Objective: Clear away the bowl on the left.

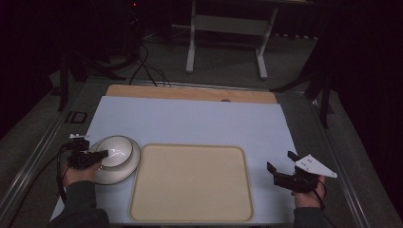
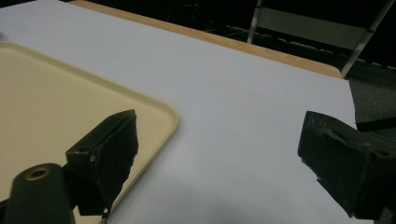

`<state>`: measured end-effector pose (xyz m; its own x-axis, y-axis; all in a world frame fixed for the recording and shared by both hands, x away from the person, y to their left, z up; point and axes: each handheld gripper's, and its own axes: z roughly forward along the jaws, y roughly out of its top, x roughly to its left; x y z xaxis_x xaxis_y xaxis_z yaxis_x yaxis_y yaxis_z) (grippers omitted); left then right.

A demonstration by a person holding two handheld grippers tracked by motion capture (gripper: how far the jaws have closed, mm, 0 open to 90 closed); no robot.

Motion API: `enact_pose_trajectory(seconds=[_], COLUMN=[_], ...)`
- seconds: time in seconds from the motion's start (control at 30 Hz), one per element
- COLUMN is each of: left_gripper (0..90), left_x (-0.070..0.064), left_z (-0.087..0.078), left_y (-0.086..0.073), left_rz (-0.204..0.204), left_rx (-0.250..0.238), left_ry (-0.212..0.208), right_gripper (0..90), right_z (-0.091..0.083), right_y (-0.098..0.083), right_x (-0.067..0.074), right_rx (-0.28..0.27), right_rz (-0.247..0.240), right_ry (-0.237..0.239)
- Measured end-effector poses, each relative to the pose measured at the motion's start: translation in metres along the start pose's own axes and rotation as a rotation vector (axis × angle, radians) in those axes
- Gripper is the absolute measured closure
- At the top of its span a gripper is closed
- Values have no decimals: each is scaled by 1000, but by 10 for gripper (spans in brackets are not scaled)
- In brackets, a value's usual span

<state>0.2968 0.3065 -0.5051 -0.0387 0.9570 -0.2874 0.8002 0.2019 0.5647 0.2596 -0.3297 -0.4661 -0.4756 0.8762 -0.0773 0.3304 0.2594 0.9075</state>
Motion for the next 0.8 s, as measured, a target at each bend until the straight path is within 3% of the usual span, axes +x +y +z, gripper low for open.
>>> enact_pose_trajectory(seconds=[0.13,0.8], left_gripper=[807,816], left_x=[1,2], left_z=[0,-4], left_y=[-1,-2], left_rz=[-8,-17], left_rx=[1,2], left_ry=[-27,-86], right_gripper=[118,119], right_z=[0,-1], right_y=[0,1], right_x=[0,0], right_rx=[-1,-10], right_rz=[1,-3], right_ry=[1,1])
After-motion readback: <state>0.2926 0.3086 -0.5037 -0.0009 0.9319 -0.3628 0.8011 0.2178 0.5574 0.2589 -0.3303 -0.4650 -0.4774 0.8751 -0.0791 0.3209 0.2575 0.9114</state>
